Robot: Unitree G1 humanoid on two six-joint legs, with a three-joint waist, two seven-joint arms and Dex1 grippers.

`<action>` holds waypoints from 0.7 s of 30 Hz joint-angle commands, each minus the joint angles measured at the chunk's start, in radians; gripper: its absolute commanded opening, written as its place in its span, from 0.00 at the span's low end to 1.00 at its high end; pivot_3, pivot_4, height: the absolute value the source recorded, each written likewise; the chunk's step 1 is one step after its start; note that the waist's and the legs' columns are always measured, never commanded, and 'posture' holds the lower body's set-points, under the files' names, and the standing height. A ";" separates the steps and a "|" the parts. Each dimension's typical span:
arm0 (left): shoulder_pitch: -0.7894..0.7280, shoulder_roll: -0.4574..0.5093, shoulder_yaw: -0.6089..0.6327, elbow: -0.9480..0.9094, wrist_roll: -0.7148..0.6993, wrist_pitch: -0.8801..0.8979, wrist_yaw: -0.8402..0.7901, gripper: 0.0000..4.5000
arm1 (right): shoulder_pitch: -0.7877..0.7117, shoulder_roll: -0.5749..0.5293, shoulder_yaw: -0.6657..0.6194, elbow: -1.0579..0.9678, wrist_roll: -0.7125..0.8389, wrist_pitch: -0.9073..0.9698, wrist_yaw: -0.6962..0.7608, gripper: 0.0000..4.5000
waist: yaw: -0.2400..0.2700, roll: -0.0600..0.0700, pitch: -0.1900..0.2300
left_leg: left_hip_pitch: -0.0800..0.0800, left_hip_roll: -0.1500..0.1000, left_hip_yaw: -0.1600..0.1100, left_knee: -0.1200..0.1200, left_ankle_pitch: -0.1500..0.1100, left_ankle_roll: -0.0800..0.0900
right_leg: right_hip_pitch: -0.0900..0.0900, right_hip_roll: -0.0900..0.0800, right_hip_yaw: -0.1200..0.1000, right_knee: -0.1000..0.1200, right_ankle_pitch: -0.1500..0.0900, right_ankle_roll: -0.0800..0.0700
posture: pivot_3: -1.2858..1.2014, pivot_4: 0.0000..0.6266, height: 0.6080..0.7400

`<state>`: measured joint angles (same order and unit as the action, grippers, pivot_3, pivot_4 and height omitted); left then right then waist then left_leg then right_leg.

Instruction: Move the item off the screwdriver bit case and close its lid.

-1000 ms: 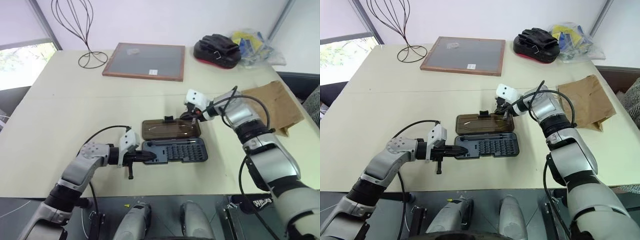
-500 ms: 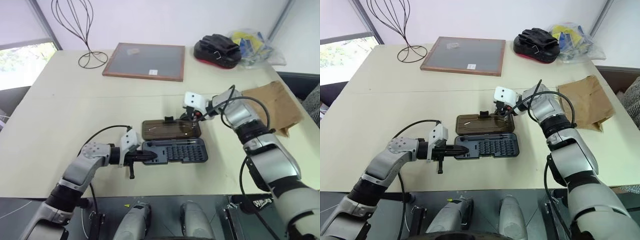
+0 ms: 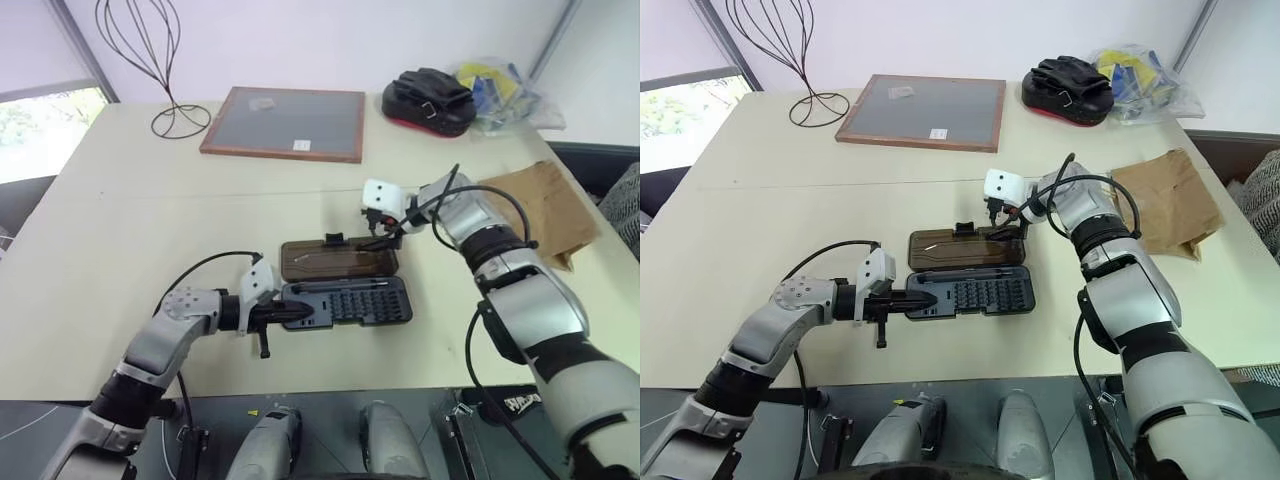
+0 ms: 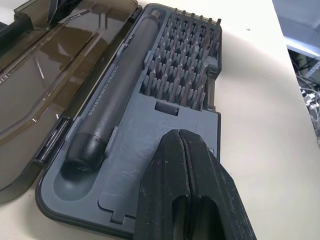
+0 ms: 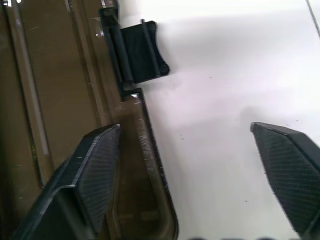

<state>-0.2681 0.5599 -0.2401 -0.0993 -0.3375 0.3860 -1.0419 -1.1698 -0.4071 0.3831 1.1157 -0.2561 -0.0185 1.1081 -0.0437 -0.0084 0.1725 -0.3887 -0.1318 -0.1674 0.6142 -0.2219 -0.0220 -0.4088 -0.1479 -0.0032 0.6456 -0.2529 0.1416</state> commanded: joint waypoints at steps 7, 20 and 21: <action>0.028 -0.004 0.010 -0.017 0.012 0.002 0.028 0.00 | 0.020 0.017 0.038 0.104 -0.063 -0.001 0.047 0.98 | 0.000 0.000 -0.002 | 0.000 0.000 0.000 0.000 0.000 0.000 | 0.000 0.000 0.000 0.000 0.000 0.000 | 0.52 0.24 0.95; 0.057 0.014 0.032 -0.067 0.004 0.013 0.053 0.00 | 0.021 0.040 0.026 0.149 -0.077 0.016 0.066 0.01 | -0.001 -0.001 -0.012 | 0.005 0.000 0.000 -0.002 0.000 0.000 | 0.004 0.001 0.000 0.000 0.000 0.000 | 0.52 0.24 0.95; 0.058 0.016 0.035 -0.070 0.003 0.015 0.055 0.00 | 0.021 0.042 0.027 0.148 -0.080 0.010 0.064 0.01 | -0.001 -0.001 -0.012 | 0.005 0.000 0.000 -0.002 0.000 0.000 | 0.004 0.001 0.000 0.000 0.000 0.000 | 0.52 0.24 0.95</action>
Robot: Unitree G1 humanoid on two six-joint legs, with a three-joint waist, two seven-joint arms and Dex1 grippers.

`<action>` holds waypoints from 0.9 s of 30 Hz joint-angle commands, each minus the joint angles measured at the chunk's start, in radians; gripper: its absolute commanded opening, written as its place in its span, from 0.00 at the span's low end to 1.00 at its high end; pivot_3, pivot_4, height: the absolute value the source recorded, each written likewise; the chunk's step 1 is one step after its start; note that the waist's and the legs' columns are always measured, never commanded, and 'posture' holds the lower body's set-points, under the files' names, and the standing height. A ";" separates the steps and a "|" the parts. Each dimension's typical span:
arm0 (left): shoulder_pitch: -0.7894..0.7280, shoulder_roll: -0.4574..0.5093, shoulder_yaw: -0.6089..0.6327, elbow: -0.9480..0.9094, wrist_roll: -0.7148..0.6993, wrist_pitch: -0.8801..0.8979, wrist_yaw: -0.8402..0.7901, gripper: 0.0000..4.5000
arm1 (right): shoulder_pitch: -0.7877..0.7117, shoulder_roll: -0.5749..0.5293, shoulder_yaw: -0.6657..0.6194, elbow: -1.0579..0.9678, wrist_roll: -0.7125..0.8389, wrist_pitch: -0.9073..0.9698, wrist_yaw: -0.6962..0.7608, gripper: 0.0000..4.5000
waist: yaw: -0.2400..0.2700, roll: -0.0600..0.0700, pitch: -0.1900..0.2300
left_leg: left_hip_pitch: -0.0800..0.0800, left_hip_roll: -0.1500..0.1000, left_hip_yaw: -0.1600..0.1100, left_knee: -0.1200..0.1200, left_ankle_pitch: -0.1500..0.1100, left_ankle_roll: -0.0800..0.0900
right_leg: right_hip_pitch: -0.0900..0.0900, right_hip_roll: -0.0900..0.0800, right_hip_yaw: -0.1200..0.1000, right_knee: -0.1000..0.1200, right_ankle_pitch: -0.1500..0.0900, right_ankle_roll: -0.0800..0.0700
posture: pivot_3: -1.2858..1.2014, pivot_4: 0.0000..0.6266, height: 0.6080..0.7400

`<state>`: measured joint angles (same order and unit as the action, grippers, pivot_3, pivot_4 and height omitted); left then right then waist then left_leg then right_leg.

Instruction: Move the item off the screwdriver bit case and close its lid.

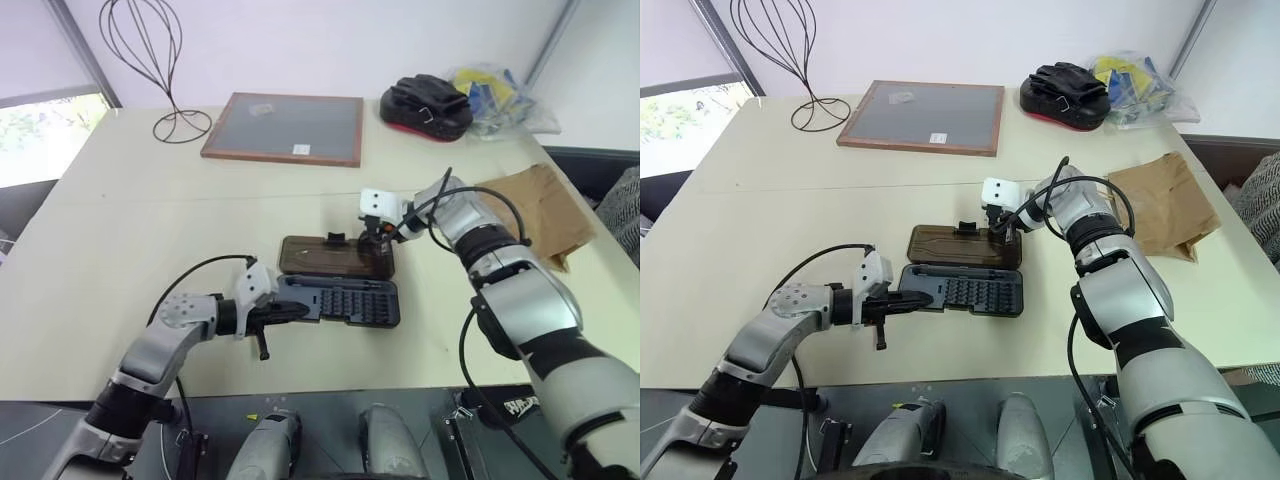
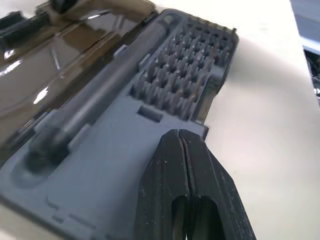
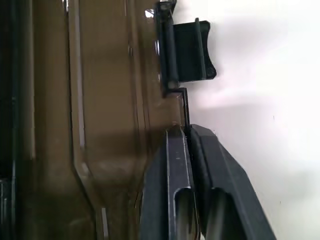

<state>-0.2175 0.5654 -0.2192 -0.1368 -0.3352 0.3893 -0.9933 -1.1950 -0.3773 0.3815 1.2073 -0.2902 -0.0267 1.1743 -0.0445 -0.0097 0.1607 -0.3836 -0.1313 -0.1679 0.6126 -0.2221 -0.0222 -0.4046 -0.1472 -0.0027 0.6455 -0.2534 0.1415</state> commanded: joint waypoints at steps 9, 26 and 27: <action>-0.001 0.006 0.029 -0.040 -0.006 0.030 0.023 0.00 | 0.043 -0.005 0.049 -0.006 -0.081 -0.099 -0.074 0.01 | -0.003 0.000 0.000 | 0.001 0.000 0.000 0.000 0.000 0.000 | 0.000 0.000 0.000 0.000 0.000 0.000 | 0.52 0.24 0.95; -0.221 -0.069 0.148 0.133 -0.058 0.056 0.073 0.00 | 0.377 -0.242 -0.031 -1.079 -0.042 0.126 0.001 0.01 | 0.005 0.000 0.003 | -0.014 0.001 0.000 0.001 0.001 -0.001 | -0.014 0.002 0.001 -0.001 0.000 0.000 | 0.52 0.24 0.95; -0.229 -0.074 0.155 0.140 -0.063 0.059 0.075 0.00 | 0.387 -0.246 -0.031 -1.109 -0.043 0.144 0.000 0.01 | 0.005 0.000 0.003 | -0.015 0.001 0.001 0.001 0.001 -0.001 | -0.015 0.002 0.001 -0.001 0.000 0.000 | 0.52 0.24 0.95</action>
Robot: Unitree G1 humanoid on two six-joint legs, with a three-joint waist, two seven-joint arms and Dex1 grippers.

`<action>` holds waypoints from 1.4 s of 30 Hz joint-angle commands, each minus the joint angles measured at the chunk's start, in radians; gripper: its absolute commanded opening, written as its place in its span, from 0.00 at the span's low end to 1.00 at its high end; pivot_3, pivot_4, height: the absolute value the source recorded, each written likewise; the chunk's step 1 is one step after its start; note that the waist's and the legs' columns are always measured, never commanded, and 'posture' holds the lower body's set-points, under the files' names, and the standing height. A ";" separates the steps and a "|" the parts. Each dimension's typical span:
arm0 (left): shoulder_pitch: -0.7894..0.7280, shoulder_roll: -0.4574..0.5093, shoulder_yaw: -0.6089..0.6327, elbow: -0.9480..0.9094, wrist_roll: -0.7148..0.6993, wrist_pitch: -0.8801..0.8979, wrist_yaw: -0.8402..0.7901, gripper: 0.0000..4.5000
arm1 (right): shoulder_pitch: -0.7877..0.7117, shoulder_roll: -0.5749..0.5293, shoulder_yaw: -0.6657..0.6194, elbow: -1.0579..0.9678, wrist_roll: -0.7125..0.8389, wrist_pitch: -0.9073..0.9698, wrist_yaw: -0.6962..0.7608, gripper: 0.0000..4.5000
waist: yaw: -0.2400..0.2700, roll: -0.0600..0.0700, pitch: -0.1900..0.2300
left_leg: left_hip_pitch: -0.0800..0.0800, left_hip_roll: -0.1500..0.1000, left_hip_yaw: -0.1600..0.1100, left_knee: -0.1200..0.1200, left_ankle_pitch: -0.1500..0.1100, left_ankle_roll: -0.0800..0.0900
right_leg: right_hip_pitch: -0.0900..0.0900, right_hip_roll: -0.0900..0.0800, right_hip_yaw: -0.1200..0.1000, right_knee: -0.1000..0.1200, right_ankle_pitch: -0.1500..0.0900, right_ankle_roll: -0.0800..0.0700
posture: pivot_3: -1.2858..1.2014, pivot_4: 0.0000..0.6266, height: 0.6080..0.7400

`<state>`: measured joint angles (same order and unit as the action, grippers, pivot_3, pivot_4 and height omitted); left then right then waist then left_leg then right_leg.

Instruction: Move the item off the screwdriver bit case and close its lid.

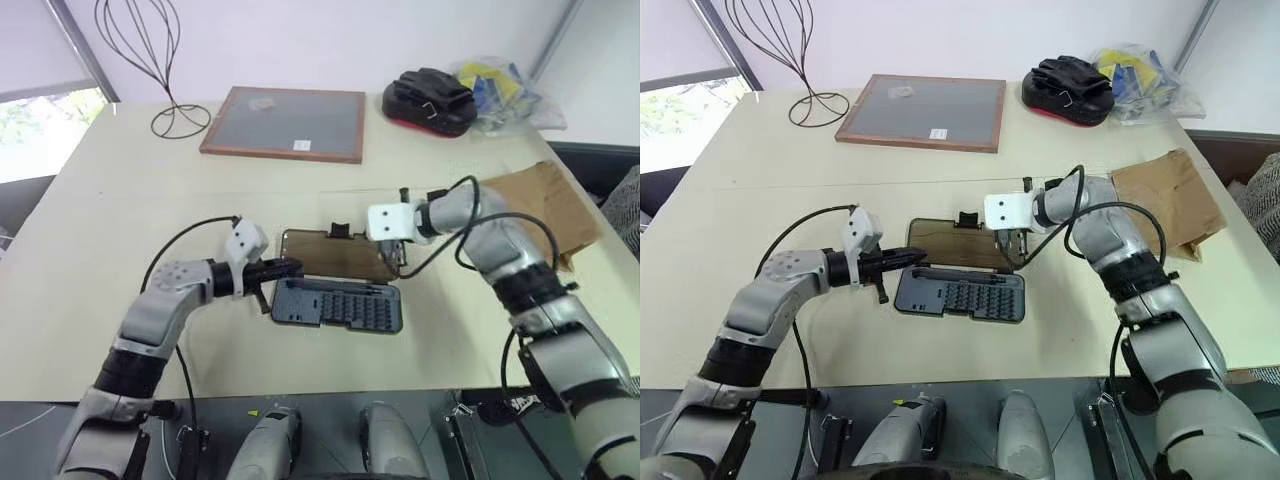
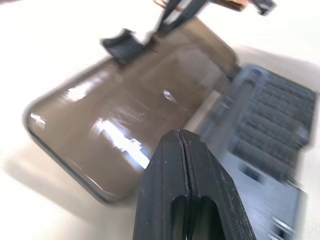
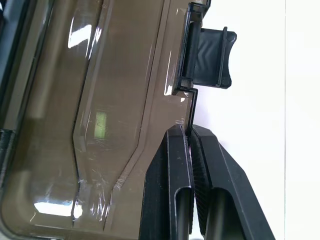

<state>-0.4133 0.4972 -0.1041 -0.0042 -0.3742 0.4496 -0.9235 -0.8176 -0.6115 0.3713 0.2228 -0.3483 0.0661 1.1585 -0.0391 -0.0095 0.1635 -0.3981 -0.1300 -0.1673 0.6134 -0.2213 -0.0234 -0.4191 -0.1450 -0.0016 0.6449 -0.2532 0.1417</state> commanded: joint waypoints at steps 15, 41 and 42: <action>-0.292 -0.066 0.304 0.278 -0.147 0.060 0.173 0.00 | 0.096 -0.017 -0.003 -0.348 -0.111 0.074 -0.149 0.01 | 0.000 -0.004 0.003 | -0.008 0.000 0.000 0.004 0.001 -0.002 | -0.007 0.000 -0.001 0.001 0.001 0.000 | 0.52 0.24 0.95; -0.109 -0.099 0.084 0.229 -0.030 0.007 0.001 0.00 | 0.037 -0.018 -0.008 -0.308 -0.127 0.095 -0.187 0.07 | 0.001 -0.005 0.003 | -0.009 0.000 0.000 0.004 0.001 -0.001 | -0.007 0.000 -0.001 0.001 0.001 0.000 | 0.52 0.24 0.95; -0.109 -0.098 0.083 0.229 -0.030 0.007 0.000 0.00 | 0.038 -0.018 -0.008 -0.308 -0.127 0.098 -0.185 0.15 | 0.001 -0.005 0.003 | -0.009 0.000 0.000 0.004 0.001 -0.001 | -0.007 0.000 -0.001 0.001 0.001 0.000 | 0.52 0.24 0.95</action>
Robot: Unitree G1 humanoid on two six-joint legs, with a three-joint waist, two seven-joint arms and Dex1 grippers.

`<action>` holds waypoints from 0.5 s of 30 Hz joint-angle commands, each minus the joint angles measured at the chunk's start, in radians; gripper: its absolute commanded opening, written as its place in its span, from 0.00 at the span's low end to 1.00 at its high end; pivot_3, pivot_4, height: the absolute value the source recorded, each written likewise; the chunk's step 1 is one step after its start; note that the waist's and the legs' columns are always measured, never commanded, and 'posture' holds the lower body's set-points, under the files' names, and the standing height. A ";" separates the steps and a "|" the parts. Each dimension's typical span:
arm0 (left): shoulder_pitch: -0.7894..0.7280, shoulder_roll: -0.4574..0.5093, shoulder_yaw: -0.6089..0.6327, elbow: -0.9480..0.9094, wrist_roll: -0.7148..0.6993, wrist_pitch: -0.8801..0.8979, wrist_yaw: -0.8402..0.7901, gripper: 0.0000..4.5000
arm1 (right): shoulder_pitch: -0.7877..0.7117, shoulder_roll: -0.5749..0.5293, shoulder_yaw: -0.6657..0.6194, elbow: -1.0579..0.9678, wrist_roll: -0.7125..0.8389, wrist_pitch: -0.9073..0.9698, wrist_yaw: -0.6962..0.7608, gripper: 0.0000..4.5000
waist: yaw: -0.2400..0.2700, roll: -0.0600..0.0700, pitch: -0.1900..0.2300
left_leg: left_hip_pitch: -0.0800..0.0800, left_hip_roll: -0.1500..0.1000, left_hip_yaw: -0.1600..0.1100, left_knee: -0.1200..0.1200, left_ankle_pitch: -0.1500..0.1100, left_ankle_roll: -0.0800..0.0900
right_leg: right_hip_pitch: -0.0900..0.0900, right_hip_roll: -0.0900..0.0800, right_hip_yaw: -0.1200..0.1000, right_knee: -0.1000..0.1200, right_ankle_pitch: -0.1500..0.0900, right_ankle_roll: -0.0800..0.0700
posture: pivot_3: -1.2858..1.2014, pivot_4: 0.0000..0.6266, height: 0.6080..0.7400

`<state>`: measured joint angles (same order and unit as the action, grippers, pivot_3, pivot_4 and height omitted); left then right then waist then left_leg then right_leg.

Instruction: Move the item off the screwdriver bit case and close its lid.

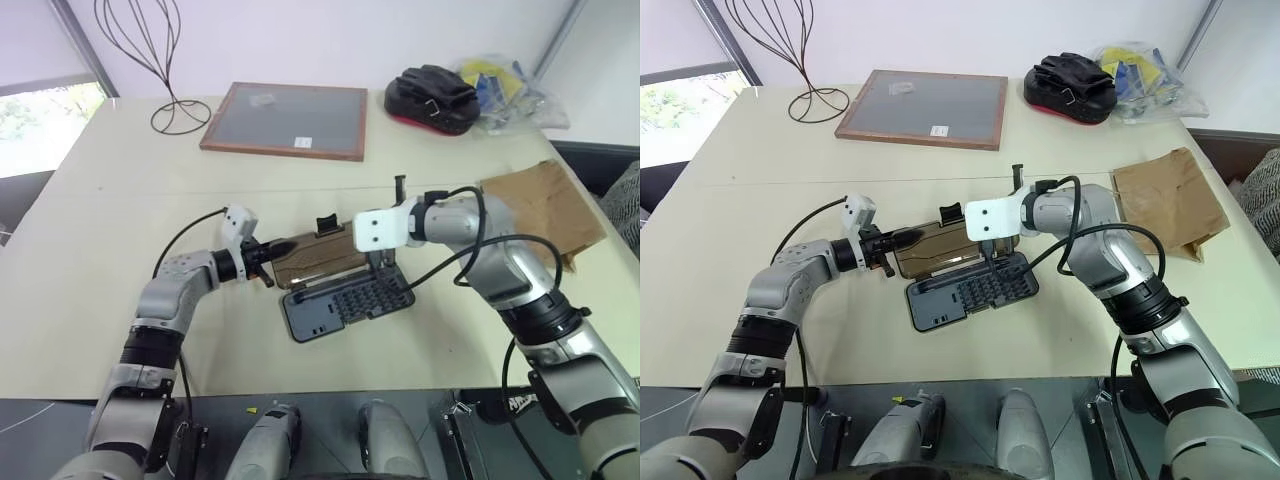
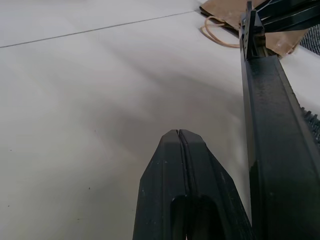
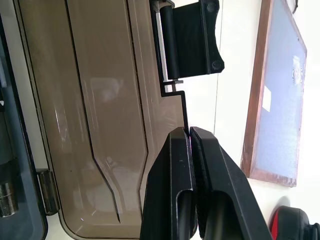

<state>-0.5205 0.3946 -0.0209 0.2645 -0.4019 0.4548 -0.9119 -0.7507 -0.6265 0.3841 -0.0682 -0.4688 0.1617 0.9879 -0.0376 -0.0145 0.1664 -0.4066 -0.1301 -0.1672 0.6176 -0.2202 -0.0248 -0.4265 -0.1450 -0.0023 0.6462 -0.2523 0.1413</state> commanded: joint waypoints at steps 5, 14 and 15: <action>-0.001 0.006 -0.006 -0.043 -0.001 0.003 -0.015 0.00 | -0.032 -0.018 -0.026 -0.019 0.000 0.016 0.006 0.68 | 0.000 0.000 0.000 | 0.000 0.000 0.000 0.000 0.000 0.000 | 0.000 0.000 0.000 0.000 0.000 0.000 | 0.52 0.24 0.95; 0.009 0.020 -0.023 -0.123 -0.021 0.041 -0.049 0.00 | -0.014 -0.184 -0.130 -0.061 0.132 0.177 0.209 1.00 | 0.005 0.000 0.000 | -0.001 0.000 0.000 0.001 0.000 0.001 | 0.000 0.000 0.000 0.000 0.000 0.000 | 0.52 0.24 0.95; 0.015 0.026 -0.027 -0.156 -0.030 0.059 -0.057 0.00 | 0.006 -0.218 -0.153 -0.077 0.153 0.190 0.228 1.00 | 0.007 0.000 0.000 | -0.001 0.000 0.000 0.001 0.000 0.001 | 0.000 0.000 0.000 0.000 0.000 0.000 | 0.52 0.24 0.95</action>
<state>-0.5091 0.4063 -0.0463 0.1783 -0.4066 0.4981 -0.9478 -0.7467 -0.8114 0.2986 -0.0912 -0.3561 0.3227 1.1838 -0.0303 -0.0145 0.1666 -0.4079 -0.1302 -0.1670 0.6194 -0.2206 -0.0242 -0.4265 -0.1451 -0.0024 0.6458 -0.2523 0.1413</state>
